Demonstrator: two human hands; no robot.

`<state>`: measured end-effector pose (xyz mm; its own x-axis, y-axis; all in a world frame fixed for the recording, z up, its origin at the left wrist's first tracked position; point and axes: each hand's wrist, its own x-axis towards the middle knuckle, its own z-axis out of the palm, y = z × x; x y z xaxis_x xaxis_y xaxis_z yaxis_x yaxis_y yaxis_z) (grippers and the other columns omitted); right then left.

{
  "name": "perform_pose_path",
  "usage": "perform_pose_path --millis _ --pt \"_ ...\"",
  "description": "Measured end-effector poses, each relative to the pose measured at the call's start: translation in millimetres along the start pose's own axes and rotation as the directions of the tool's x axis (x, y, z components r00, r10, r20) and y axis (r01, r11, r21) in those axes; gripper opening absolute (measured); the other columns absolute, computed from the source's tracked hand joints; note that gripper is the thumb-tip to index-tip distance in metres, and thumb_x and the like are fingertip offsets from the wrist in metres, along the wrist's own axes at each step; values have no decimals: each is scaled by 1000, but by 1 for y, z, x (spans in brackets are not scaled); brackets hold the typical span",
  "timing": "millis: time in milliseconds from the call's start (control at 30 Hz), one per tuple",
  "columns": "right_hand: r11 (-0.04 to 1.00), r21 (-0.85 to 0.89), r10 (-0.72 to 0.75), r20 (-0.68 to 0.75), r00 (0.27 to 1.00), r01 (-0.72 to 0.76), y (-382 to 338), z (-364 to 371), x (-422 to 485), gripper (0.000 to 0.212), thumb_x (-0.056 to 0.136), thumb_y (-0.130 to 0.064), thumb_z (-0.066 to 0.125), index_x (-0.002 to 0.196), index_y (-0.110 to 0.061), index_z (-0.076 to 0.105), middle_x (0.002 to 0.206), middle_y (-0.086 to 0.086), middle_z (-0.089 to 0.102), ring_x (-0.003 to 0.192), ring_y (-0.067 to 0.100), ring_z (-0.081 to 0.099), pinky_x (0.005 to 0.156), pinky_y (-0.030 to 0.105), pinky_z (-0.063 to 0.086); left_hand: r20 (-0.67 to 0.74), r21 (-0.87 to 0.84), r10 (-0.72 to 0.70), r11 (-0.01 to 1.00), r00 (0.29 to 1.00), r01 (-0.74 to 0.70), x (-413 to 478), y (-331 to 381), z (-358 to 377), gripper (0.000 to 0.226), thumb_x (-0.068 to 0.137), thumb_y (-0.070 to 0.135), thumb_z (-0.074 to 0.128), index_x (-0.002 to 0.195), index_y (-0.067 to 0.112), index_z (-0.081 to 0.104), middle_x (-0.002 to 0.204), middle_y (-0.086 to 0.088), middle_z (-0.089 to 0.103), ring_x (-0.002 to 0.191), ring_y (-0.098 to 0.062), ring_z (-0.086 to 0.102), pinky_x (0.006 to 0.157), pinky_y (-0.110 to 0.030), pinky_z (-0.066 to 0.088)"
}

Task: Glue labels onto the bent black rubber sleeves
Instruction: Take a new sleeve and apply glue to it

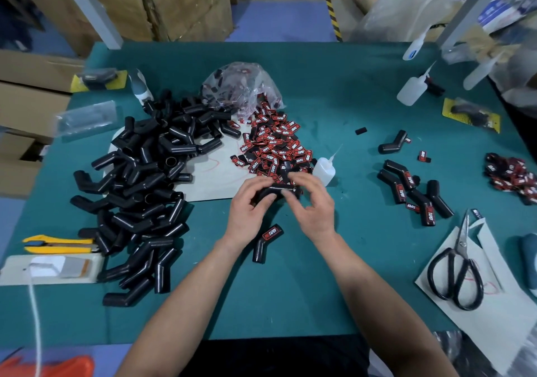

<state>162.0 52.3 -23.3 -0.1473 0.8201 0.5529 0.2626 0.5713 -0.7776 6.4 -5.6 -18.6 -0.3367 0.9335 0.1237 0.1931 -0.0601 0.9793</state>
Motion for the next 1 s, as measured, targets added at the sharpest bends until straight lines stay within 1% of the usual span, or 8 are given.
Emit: perform_pose_path --millis 100,167,333,433,567,700,867,1000 --pt "993 -101 -88 -320 944 58 3 -9 1 29 86 -6 76 109 -7 59 116 -2 53 108 15 56 93 31 44 -18 -71 -110 992 994 108 0 -1 0 34 94 20 69 113 48 69 122 18 71 120 -11 65 107 -33 50" --pt "985 -112 78 -399 914 -133 7 -13 6 42 80 -4 76 115 -7 54 118 2 47 111 16 49 89 30 41 -35 -97 -165 982 986 161 -1 -2 1 33 94 22 70 111 51 68 120 12 72 115 -19 68 103 -46 54" --pt "808 -50 572 -174 802 -587 19 -20 21 38 85 -19 75 115 -31 57 114 -11 56 106 14 57 92 28 48 -63 -76 -130 989 990 125 0 -4 0 39 92 18 73 111 52 67 122 9 70 118 -22 66 107 -47 51" --pt "834 -71 537 -130 834 -548 15 -21 21 22 88 -32 70 100 -47 59 104 -22 58 97 5 60 79 18 47 -90 -81 -131 989 987 123 1 -5 0 42 88 17 75 110 52 67 120 13 70 119 -15 65 108 -34 50" --pt "882 -64 465 -48 884 -467 5 -18 15 29 90 -34 60 119 -36 56 115 -26 50 105 6 56 91 32 50 -117 -99 -125 989 985 113 0 -6 0 39 87 21 75 112 51 68 119 15 71 118 -13 65 103 -21 48" --pt "930 102 356 -2 934 -354 -8 -17 10 41 88 -33 70 125 -44 56 118 -32 57 105 -6 59 87 11 46 -147 -87 -52 995 988 40 2 -3 -1 43 87 13 76 111 49 70 118 20 67 119 -9 63 102 -16 45" --pt "673 604 608 -122 784 -427 -8 -22 21 24 77 -6 75 95 -21 72 92 -9 69 83 10 62 73 23 51 -140 -185 -190 969 972 163 3 -2 0 42 87 12 76 115 42 70 116 18 73 112 -6 68 99 -17 49" --pt "491 792 715 -127 688 -364 -4 -29 29 9 89 -14 60 98 -12 60 81 -2 69 64 10 58 52 22 41 -120 -162 -230 964 966 210 4 -3 0 47 88 10 78 105 53 73 112 19 75 107 -5 70 98 -18 51"
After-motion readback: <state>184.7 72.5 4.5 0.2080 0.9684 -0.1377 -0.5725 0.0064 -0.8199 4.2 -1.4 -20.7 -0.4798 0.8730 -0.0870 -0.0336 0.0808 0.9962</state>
